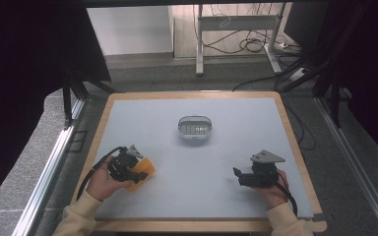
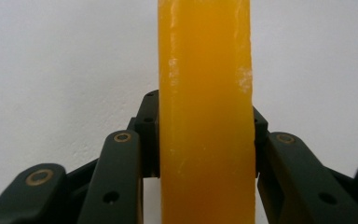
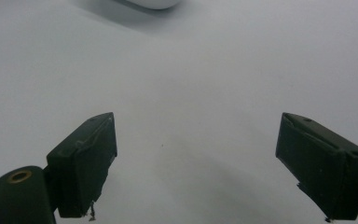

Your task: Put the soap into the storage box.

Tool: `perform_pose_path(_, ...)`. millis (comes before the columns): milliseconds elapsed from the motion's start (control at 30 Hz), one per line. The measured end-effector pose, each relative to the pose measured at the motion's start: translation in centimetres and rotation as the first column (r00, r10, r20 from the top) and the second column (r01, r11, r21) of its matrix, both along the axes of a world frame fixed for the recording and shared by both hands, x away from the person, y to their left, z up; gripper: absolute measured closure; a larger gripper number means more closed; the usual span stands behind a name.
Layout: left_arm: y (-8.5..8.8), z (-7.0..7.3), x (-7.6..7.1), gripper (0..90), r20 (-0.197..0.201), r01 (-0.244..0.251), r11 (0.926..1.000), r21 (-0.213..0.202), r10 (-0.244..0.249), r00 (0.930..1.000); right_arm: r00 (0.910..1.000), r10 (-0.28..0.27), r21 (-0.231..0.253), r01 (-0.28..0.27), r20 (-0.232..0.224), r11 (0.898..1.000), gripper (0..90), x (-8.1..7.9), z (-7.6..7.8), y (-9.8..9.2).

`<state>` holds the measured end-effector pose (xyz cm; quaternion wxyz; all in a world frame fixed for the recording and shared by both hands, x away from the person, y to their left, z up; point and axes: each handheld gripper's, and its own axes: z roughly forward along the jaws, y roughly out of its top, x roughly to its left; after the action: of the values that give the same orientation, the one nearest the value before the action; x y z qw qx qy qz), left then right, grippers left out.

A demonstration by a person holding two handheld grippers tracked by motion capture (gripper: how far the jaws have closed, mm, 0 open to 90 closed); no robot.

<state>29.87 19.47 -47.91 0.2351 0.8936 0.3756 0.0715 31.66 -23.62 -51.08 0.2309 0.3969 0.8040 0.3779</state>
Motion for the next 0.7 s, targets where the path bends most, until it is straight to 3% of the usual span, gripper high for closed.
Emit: perform_pose_path(700,-0.9,1.4,1.0,61.6,0.016,0.033,0.9994,-0.013,-0.033,0.9993,0.9999,-0.011,0.001,0.011,-0.008,1.0,12.7,-0.1,0.0,0.0)
